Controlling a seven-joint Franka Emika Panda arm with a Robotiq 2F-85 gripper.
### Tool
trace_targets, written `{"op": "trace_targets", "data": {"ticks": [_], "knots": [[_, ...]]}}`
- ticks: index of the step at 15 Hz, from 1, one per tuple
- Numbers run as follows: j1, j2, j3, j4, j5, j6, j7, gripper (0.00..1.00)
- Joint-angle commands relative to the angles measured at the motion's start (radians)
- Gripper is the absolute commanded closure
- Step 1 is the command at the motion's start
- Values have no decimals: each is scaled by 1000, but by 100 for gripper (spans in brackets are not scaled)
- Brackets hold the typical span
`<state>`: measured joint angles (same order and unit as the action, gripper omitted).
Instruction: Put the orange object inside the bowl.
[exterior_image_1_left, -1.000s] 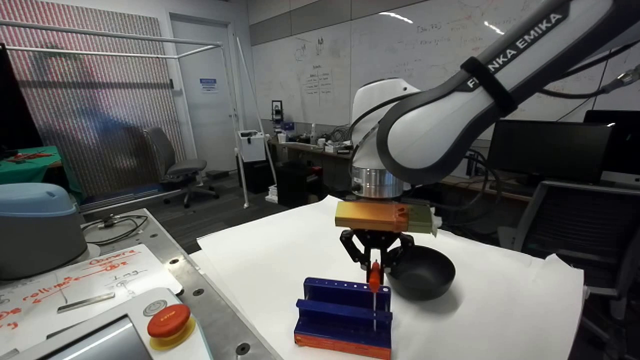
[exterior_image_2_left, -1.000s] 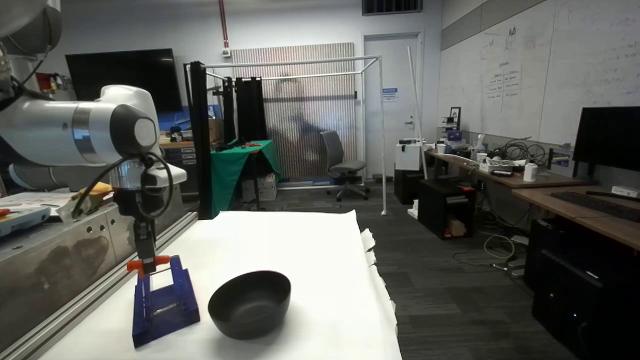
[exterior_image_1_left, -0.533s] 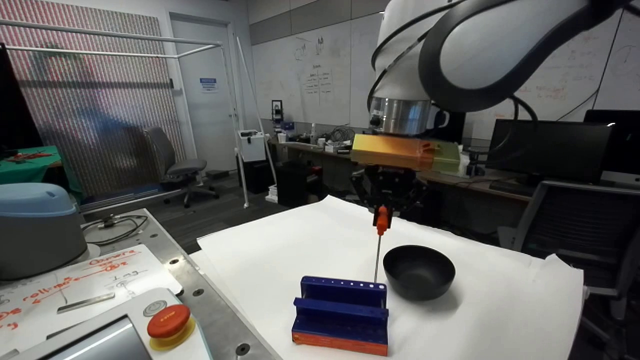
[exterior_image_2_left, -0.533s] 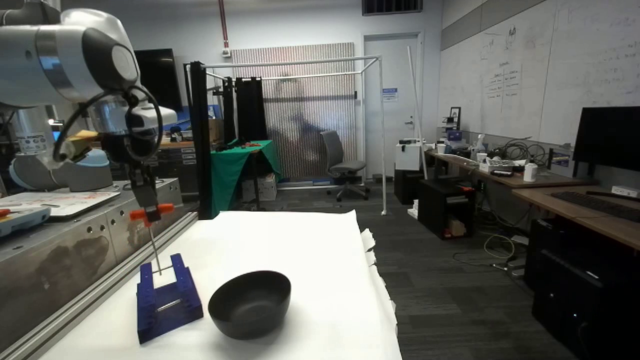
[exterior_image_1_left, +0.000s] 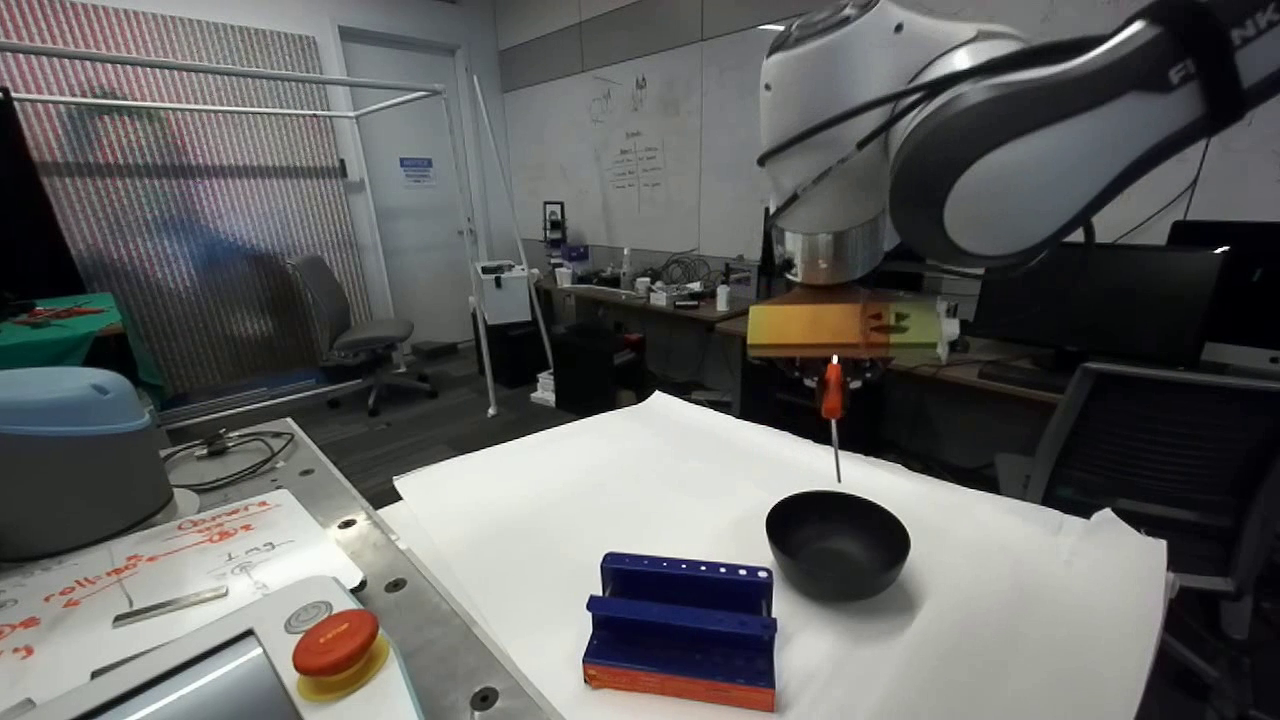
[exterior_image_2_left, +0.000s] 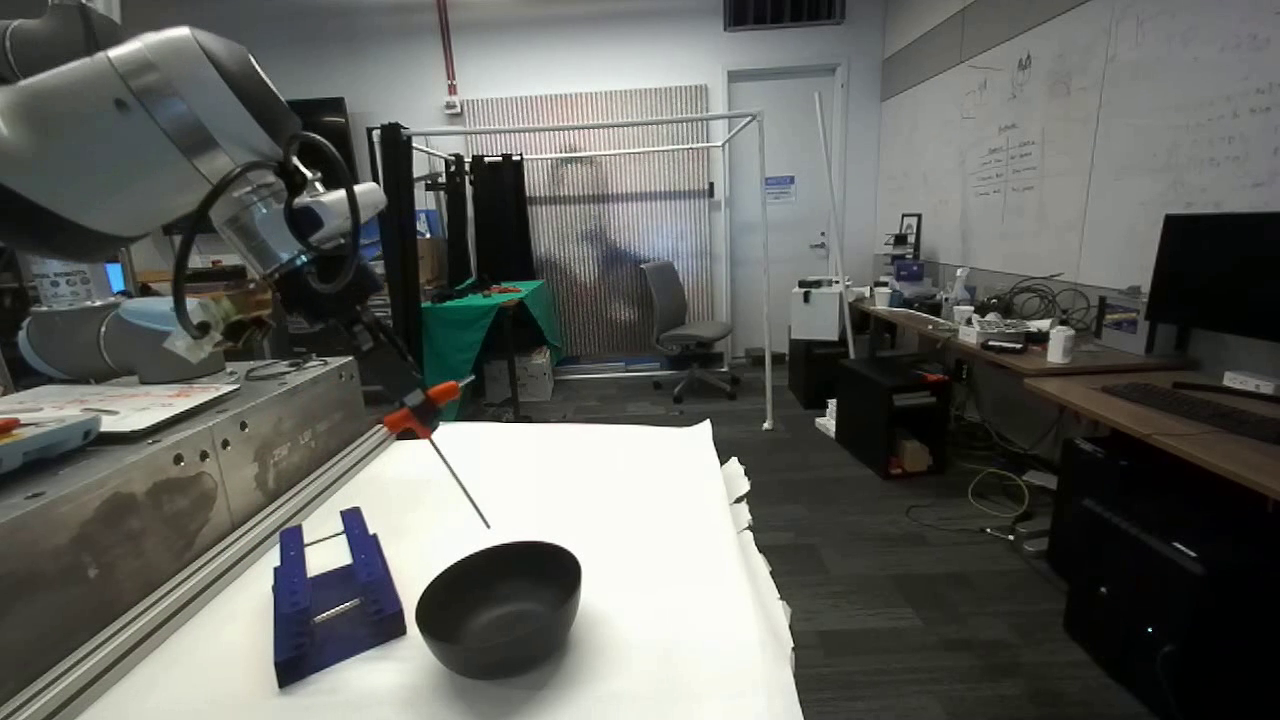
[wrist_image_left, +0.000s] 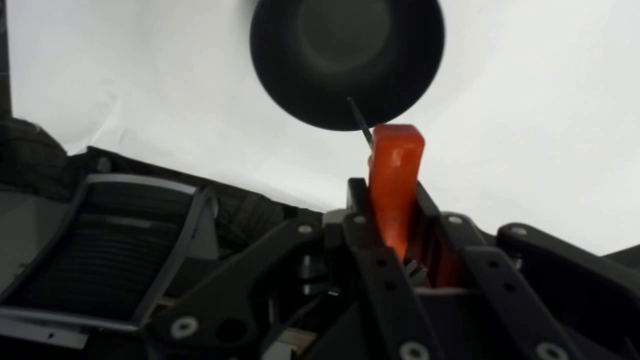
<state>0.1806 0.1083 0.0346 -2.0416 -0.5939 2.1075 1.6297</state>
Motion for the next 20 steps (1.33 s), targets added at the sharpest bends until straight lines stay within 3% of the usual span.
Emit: {"op": "trace_targets", "data": {"ticks": [1,4,8,9,11,14,17,20], "knots": [[1,135,9,100,-55,-146,30,89],[7,234,6,163,-13,-206,-31,88],[23,325,-5,226,-19,-180,-41,89],[25,338,-7,238,-15,-174,-48,54],[27,355,-10,256,-7,-174,-62,48],[7,347,1,260,59,-152,-143,23],[-25,315,21,246,200,-103,-312,2],[-47,263,28,213,329,-67,-489,0]]}}
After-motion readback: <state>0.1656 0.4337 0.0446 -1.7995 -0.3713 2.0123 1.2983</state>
